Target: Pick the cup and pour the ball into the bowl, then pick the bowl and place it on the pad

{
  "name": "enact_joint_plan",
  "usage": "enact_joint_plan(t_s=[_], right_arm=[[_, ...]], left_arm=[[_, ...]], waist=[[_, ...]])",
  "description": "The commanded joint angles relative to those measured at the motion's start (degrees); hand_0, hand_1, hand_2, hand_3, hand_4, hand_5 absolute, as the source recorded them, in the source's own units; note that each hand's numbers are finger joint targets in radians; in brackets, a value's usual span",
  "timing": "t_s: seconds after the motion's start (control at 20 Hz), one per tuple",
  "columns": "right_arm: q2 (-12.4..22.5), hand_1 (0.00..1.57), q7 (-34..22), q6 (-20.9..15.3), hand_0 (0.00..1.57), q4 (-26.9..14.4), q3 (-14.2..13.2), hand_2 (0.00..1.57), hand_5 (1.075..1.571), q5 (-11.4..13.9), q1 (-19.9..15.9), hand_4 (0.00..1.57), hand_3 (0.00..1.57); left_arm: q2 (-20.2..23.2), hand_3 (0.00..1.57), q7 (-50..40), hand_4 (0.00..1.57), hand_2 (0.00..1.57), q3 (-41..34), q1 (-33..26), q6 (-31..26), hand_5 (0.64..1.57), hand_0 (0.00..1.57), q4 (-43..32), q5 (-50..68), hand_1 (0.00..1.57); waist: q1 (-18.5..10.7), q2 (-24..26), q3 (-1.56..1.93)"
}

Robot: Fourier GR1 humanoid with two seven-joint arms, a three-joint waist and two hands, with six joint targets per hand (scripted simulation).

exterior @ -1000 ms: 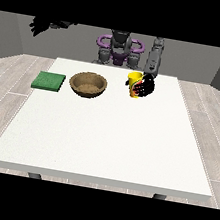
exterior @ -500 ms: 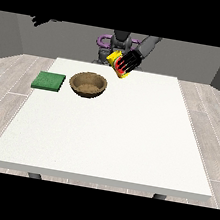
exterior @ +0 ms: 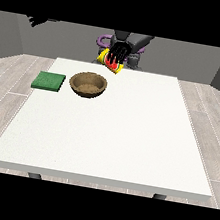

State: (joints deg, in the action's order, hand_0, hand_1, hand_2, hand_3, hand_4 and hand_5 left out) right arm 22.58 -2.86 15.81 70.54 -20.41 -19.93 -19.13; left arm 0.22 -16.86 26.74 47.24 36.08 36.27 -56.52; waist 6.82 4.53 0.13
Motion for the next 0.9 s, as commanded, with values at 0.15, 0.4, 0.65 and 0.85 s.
enact_joint_plan(t_s=[0.15,0.4,0.65,0.85], right_arm=[[3.14,0.0,0.79,2.03,0.0,-4.44,-3.65,0.0,1.57,-1.89,1.37,0.44,0.19],[0.71,0.0,1.6,1.05,0.0,-1.87,-1.18,0.0,1.57,-0.53,1.56,0.44,0.29],[-1.24,0.0,4.82,2.29,0.0,-1.87,-0.19,0.0,1.571,-0.02,3.95,0.43,0.43],[-0.83,0.0,5.08,0.98,0.0,-3.57,-1.54,0.0,1.57,-1.2,0.06,0.44,0.38]], left_arm=[[-0.21,1.41,-7.84,0.93,1.57,6.37,2.96,-10.61,1.559,0.0,-0.24,-8.68,0.0],[1.99,1.31,-11.97,0.78,1.57,5.49,5.47,-11.06,1.543,0.0,-0.72,-14.31,0.0],[1.17,1.52,-15.64,0.56,1.57,7.62,5.45,-12.89,1.541,0.89,-1.2,-21.11,0.89],[-0.18,1.5,-14.79,0.5,0.64,10.24,6.1,-17.19,1.545,0.0,1.42,-23.38,0.0]], waist=[[-3.11,2.95,-0.07],[-1.85,-0.12,-0.11],[-0.71,-1.31,-0.12],[-1.57,-3.64,-0.1]])
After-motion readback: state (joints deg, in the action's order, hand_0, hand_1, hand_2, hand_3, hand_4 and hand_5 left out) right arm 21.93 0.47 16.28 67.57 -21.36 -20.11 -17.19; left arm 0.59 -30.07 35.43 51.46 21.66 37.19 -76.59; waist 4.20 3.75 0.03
